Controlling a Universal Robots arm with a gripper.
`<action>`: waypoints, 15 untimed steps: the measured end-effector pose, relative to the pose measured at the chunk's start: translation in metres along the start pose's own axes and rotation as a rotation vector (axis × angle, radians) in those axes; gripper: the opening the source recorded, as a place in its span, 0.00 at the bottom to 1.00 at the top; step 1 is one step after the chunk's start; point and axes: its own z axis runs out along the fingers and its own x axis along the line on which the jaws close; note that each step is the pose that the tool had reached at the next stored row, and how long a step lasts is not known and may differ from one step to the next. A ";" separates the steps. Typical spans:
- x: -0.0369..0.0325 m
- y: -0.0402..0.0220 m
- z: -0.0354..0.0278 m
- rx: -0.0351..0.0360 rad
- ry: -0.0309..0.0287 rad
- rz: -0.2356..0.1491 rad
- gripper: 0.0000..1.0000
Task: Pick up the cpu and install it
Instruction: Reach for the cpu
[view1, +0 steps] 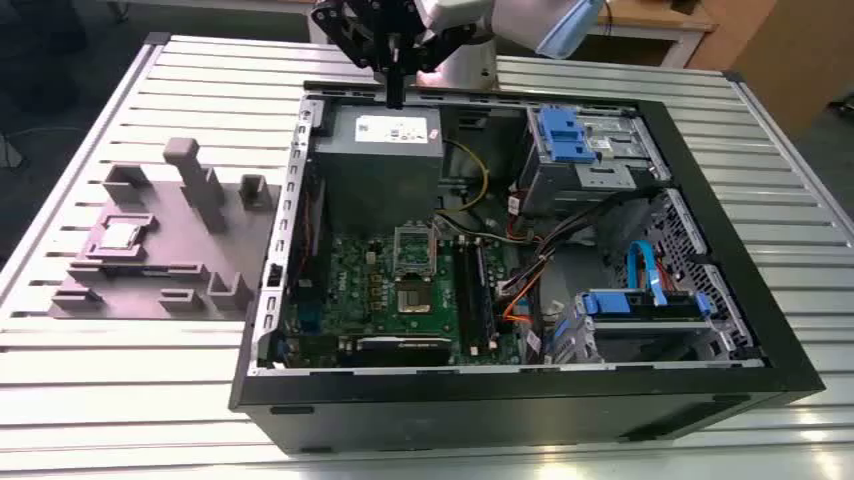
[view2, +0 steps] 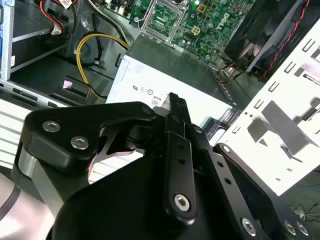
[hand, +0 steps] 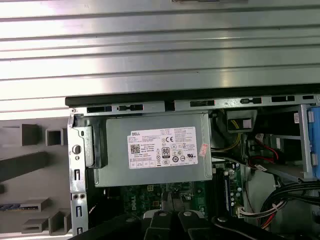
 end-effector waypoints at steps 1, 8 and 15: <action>0.0000 0.0000 0.0000 0.0000 0.0000 0.000 0.10; 0.0015 -0.0001 -0.0001 0.0000 0.0000 0.000 0.10; 0.0044 -0.0003 -0.0001 0.0000 0.0000 0.000 0.10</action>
